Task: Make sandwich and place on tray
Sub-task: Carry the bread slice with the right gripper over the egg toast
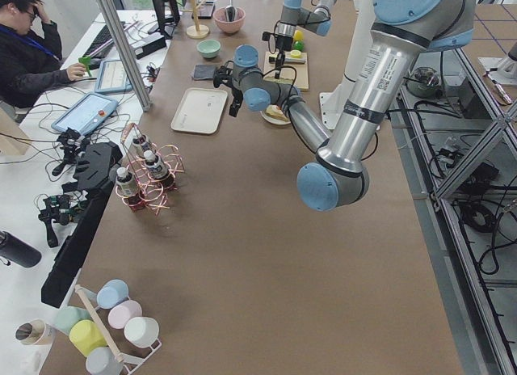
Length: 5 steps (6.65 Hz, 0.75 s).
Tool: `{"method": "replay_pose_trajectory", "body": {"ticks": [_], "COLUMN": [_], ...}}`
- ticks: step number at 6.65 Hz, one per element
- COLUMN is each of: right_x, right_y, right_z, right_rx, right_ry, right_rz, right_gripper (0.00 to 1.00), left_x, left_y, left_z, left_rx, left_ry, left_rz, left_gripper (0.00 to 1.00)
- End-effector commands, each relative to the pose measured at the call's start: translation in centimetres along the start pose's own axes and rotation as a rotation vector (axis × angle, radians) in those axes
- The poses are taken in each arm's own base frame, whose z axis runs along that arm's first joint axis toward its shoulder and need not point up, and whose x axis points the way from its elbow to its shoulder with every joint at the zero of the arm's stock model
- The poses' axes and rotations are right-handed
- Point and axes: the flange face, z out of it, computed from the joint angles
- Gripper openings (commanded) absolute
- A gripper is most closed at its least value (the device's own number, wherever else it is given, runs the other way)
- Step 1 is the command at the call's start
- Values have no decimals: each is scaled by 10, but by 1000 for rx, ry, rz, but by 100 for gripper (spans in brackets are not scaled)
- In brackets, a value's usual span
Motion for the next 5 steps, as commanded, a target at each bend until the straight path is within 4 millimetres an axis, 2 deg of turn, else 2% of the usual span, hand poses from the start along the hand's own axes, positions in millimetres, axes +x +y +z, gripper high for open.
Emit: {"method": "replay_pose_trajectory", "body": {"ticks": [1,4,5], "right_x": [4,10,6], "right_y": [9,5,1], "right_z": [15,24,30], "right_rx": [16,37,45], "right_ry": [16,34,36], "right_rz": [7,0,2], "right_gripper": [0,0,0], "left_x": [0,0,1], "left_y": [1,1,0], "left_z": [1,1,1], "left_rx": [-3,-3,-2], "left_ry": [1,1,2], "left_rz": [0,0,1], "left_gripper": [99,99,99]}}
